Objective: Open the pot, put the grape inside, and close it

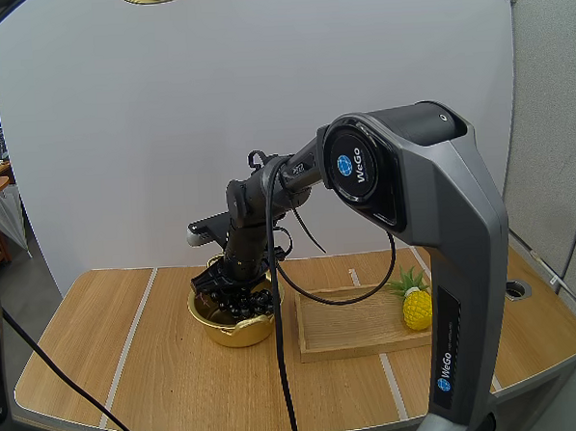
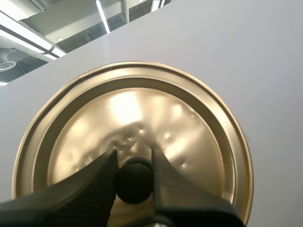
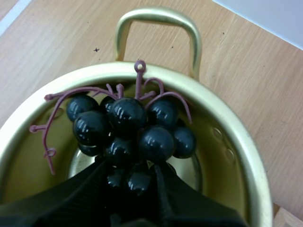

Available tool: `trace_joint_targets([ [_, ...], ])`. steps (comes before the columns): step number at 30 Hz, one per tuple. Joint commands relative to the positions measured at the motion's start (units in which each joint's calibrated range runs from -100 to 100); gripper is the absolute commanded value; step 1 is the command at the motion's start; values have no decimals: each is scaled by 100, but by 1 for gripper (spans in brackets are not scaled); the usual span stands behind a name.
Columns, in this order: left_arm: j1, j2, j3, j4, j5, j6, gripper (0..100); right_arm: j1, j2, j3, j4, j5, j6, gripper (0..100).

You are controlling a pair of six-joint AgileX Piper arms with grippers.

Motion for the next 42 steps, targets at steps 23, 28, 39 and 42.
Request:
trace_joint_targets([
  [23, -15, -36, -49, -23, -258, -68, 0, -17, -229, -159, -372, 342, 129, 100],
  [28, -15, -36, -49, -23, -258, -68, 0, -17, -757, -225, -372, 466, 142, 100],
  [39, -15, -36, -49, -23, -258, -68, 0, -17, -2270, 214, -372, 1075, 163, 100],
  [42, -15, -36, -49, -23, -258, -68, 0, -17, -2739, 491, -372, 1154, 163, 100],
])
